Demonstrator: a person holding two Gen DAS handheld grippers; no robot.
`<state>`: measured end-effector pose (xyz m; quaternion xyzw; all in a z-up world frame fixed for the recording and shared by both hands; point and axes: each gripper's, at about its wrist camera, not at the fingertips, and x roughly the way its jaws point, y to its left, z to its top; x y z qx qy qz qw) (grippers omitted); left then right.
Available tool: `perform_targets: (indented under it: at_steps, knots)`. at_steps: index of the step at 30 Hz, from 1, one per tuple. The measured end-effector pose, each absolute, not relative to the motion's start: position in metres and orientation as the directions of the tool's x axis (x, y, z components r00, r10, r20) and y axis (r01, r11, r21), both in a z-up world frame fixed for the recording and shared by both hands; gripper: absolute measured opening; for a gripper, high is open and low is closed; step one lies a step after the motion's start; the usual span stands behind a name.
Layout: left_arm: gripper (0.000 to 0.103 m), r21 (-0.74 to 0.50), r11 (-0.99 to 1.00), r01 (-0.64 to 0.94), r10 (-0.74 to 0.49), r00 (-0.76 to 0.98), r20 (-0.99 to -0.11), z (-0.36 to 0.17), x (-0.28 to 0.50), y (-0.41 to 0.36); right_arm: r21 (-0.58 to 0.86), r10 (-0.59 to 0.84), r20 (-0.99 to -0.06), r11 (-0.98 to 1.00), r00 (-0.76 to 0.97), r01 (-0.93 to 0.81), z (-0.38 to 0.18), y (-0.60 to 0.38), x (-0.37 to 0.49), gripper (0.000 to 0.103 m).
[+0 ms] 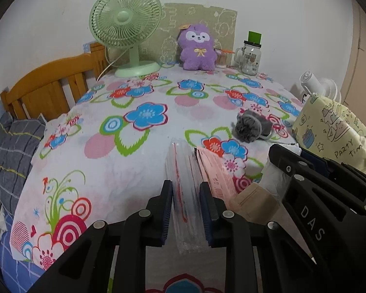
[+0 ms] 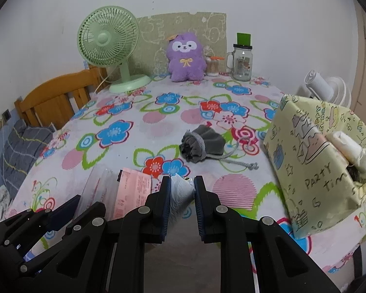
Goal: Organize soft objects
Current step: 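Grasp the clear plastic bags with the left tool, then carry the clear bags with the left tool while the right tool carries the white cloth to the box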
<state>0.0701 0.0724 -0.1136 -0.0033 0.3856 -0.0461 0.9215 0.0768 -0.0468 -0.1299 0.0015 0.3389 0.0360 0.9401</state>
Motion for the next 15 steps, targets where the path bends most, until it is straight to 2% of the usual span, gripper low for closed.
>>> perform_targets:
  at_steps: [15]
  knots:
    - [0.02,0.009,0.994,0.109,-0.075,0.741,-0.667,-0.082,0.074,0.05,0.037,0.058,-0.593,0.998,0.803,-0.045,-0.099,-0.065,0.077,0.022]
